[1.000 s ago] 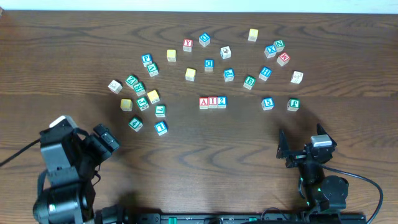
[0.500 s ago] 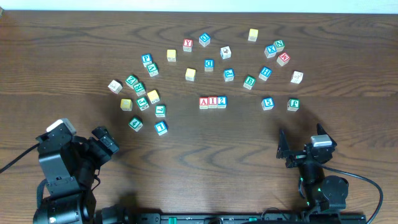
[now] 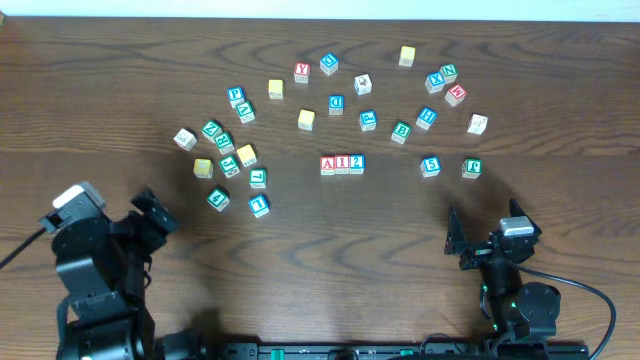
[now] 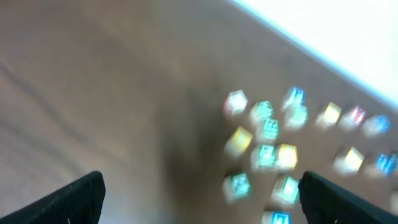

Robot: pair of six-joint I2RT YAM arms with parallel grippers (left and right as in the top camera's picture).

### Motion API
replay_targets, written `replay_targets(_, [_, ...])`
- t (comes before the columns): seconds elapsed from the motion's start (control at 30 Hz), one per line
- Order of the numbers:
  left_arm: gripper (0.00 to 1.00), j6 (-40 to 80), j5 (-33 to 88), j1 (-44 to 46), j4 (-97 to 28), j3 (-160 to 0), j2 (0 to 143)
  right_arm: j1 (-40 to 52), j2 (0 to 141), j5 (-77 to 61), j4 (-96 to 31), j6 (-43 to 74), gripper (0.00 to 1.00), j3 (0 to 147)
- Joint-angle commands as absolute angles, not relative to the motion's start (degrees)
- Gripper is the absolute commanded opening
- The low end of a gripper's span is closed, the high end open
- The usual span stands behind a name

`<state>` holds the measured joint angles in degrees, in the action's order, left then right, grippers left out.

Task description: Spell out AI2

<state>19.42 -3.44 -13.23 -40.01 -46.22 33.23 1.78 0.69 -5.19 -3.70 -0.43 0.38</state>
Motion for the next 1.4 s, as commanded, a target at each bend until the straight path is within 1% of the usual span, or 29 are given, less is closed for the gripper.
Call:
replay_targets(0.0, [0.98,18.7,-5.2,-12.1,-34.7,-41.8,29.7,1.7,0.3,-5.5,-3.9,0.4,0.99,0.3])
replay_targets(0.23, [0.98,18.7,-5.2,-9.2,-18.3,-27.9,19.7,1.7,0.3,-5.5,-3.9,0.4,0.99,0.3])
replay_targets(0.5, [0.98,21.3,-5.2,-9.0,3.4,-13.0,12.1,1.7,0.3,-5.5,-3.9,0.4,0.99,0.3])
replay_targets(0.63, [0.98,21.3,-6.5,-9.0,10.0,-6.9,8.3,1.7,0.3,-5.5,-3.9,0.4,0.99,0.3])
replay_targets(0.93, [0.98,20.8,-15.4,-5.6,10.3,-0.6,0.7,1.7,0.3,-5.5,-3.9,0.4,0.99,0.3])
replay_targets(1.13, [0.98,20.4,-16.1,-5.0,4.7,-0.2,0.1,1.7,0.3,-5.5,-3.9,0.4,0.99,0.3])
replay_targets(1.27, [0.98,20.4,-16.1,-5.0,-2.5,-0.2,0.1,1.7,0.3,-5.5,-3.9,0.4,0.99,0.3])
replay_targets(1.37, [0.98,20.2,-15.7,-5.0,-2.8,-0.2,0.1,1.7,0.3,-5.5,-3.9,0.4,0.99,0.3])
